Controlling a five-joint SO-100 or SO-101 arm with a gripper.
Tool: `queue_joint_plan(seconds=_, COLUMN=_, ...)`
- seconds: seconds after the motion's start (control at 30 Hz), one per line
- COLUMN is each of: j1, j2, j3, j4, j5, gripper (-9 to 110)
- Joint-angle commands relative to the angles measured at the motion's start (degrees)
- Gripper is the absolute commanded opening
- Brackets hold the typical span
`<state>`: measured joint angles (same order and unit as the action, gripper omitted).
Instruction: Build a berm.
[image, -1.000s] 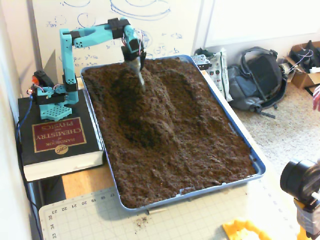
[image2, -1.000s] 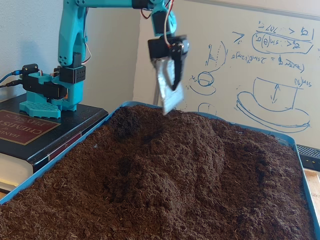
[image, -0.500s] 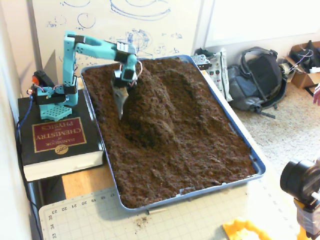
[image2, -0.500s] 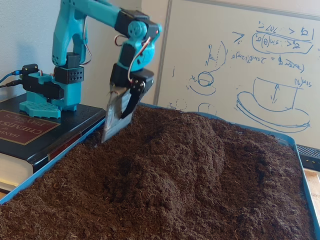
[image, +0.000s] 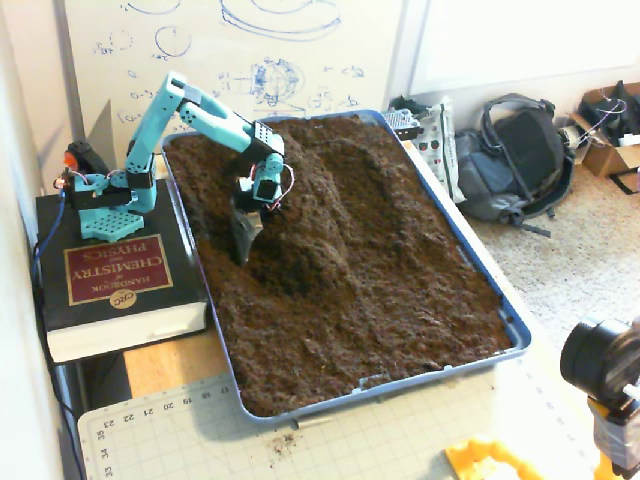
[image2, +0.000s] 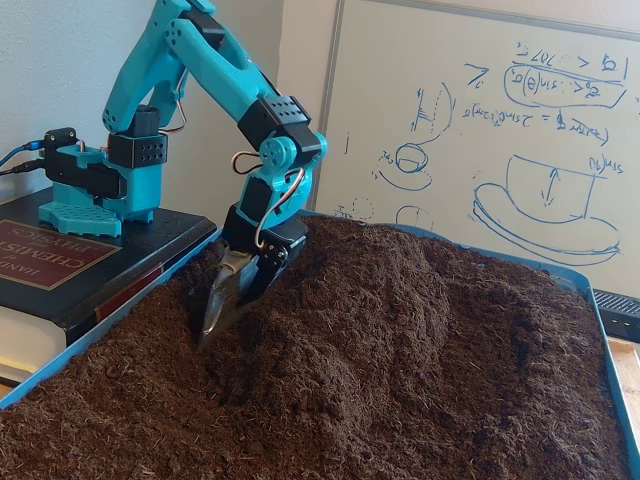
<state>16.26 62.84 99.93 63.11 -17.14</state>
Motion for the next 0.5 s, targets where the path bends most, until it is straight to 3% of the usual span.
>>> queue_joint_plan(seconds=0.0, j1=0.00, j2=1.41, j3=-2.46, j4=-3.69, j5=-0.35, gripper=1)
queue_joint_plan(seconds=0.47, j1=-1.93, j2=5.36, j3=-12.92, j4=-4.39, j5=-0.44, gripper=1)
